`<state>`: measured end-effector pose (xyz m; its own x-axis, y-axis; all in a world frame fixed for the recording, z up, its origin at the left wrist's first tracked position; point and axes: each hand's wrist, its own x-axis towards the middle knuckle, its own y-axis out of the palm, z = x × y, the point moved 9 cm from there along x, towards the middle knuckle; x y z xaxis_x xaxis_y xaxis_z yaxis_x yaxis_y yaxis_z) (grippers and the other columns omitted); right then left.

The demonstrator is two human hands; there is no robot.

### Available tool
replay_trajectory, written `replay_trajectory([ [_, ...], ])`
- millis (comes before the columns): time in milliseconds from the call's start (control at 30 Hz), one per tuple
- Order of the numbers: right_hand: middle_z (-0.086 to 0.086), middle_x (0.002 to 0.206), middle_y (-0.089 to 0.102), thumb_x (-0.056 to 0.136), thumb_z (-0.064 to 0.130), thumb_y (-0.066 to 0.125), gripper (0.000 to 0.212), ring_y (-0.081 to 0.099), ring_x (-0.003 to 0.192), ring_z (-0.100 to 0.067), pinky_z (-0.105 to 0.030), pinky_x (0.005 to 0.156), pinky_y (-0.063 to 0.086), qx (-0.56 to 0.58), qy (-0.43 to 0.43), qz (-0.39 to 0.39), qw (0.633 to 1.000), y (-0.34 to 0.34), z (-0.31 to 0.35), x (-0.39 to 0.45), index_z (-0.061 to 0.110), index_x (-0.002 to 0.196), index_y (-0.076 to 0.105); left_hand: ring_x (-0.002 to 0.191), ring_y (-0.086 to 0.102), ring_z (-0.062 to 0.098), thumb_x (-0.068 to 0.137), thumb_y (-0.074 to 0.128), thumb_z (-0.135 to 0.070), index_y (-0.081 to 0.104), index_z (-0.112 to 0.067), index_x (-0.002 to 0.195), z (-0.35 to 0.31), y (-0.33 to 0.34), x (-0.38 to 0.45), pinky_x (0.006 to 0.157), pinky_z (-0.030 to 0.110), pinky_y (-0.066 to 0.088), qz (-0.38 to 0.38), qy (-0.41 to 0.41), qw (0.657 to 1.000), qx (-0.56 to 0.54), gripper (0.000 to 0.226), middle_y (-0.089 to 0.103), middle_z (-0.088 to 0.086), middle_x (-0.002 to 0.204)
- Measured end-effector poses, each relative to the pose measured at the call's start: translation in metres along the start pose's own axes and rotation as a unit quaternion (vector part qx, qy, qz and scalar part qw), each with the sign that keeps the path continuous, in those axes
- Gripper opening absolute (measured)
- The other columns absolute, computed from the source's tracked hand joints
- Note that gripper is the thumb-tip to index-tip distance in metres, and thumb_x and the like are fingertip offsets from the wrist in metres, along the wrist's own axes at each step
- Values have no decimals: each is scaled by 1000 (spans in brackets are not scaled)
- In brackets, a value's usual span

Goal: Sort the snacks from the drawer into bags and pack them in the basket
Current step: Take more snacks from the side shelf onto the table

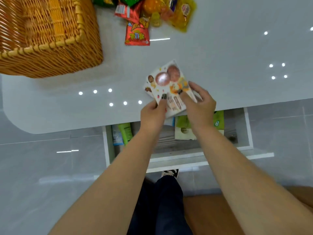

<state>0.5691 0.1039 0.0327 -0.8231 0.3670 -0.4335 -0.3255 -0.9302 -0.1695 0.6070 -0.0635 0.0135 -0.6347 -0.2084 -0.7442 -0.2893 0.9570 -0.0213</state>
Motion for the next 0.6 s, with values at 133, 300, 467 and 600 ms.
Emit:
replay_trajectory([
  [133, 2, 100, 71, 83, 10, 68, 30, 68, 90, -10, -26, 73, 57, -9, 0, 19, 1000, 45, 10, 58, 13, 113, 70, 97, 59, 12, 95, 56, -21, 70, -20, 110, -24, 0, 27, 91, 30, 46, 29, 19, 999, -37, 20, 72, 1, 112],
  [300, 9, 94, 69, 90, 16, 58, 19, 66, 90, -9, -38, 86, 56, -106, -34, 73, 991, 81, 14, 73, 27, 102, 68, 98, 53, 10, 99, 52, -20, 65, -26, 111, -44, -8, 41, 87, 32, 39, 51, 19, 997, -51, 19, 69, -3, 119],
  [467, 7, 111, 58, 92, 13, 58, 20, 54, 97, 2, -8, 80, 45, -96, -87, -69, 989, 6, 6, 21, 19, 111, 62, 119, 53, 9, 99, 52, -19, 60, -25, 132, -45, -12, 43, 103, 29, 41, 58, 43, 996, 42, 34, 62, -7, 131],
  [600, 5, 94, 64, 85, -3, 60, 27, 58, 83, 0, -8, 72, 46, -228, -31, 56, 972, -31, -65, -42, 24, 87, 63, 109, 63, 10, 97, 55, -7, 68, -20, 115, -10, -22, 16, 94, 25, 51, -22, 9, 1000, -13, 26, 68, -8, 112],
])
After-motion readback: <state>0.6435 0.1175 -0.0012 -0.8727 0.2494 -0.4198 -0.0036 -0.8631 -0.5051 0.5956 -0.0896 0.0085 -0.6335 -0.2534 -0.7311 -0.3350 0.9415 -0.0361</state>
